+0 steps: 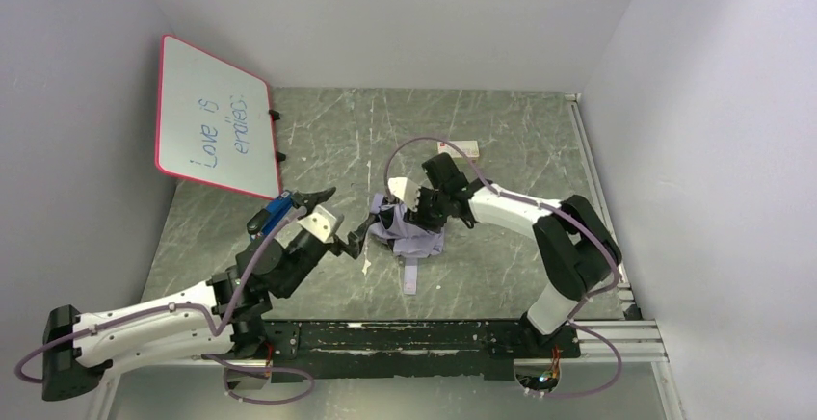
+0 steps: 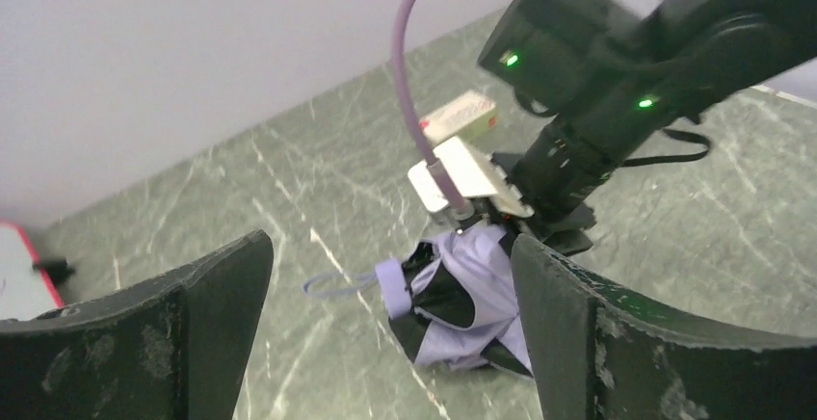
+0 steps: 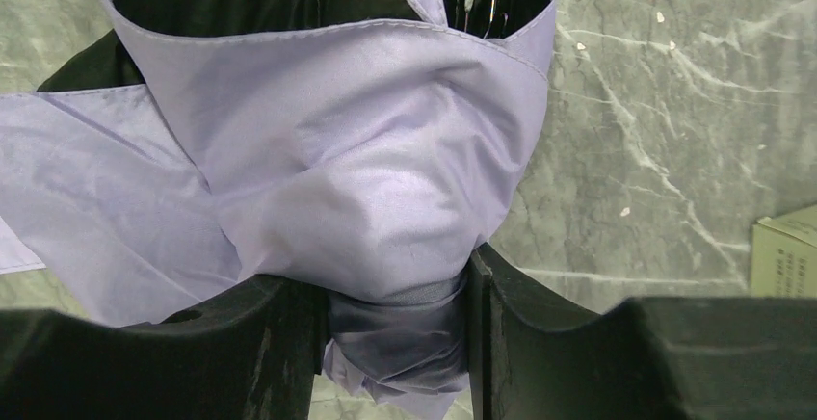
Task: Put away the umbrella
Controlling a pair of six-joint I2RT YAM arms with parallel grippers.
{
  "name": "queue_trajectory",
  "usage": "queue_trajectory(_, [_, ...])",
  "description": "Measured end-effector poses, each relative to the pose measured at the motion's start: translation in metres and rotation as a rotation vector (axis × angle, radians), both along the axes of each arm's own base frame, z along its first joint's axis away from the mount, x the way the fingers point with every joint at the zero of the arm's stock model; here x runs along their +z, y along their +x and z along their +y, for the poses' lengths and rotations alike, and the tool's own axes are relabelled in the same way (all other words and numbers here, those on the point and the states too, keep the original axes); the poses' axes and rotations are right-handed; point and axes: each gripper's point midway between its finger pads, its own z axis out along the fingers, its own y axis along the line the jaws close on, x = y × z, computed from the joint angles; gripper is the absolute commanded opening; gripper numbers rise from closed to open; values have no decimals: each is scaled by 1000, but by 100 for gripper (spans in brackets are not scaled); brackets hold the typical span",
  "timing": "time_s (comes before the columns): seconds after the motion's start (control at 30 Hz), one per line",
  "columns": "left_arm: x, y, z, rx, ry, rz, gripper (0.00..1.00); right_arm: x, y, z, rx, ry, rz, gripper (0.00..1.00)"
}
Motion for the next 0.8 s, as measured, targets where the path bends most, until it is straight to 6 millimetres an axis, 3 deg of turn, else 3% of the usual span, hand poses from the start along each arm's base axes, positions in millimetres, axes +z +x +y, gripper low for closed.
queue_trajectory(0.13, [-24,13,3,78,39,94,97,2,-5,1,1,-21,-118,23])
queue_trajectory(0.27, [-41,46,17,204,65,189,97,5,-9,1,-4,-44,-247,23])
queue_trajectory(0.47, [-29,105,54,376,-23,292,97,10,-20,3,-12,-58,-411,23])
queue_trajectory(0.6, [-15,127,37,319,-8,315,97,11,-30,4,-18,-68,-498,25])
queue_trajectory(0.8, [-17,143,-5,138,182,327,97,11,-44,8,-18,-99,-592,24])
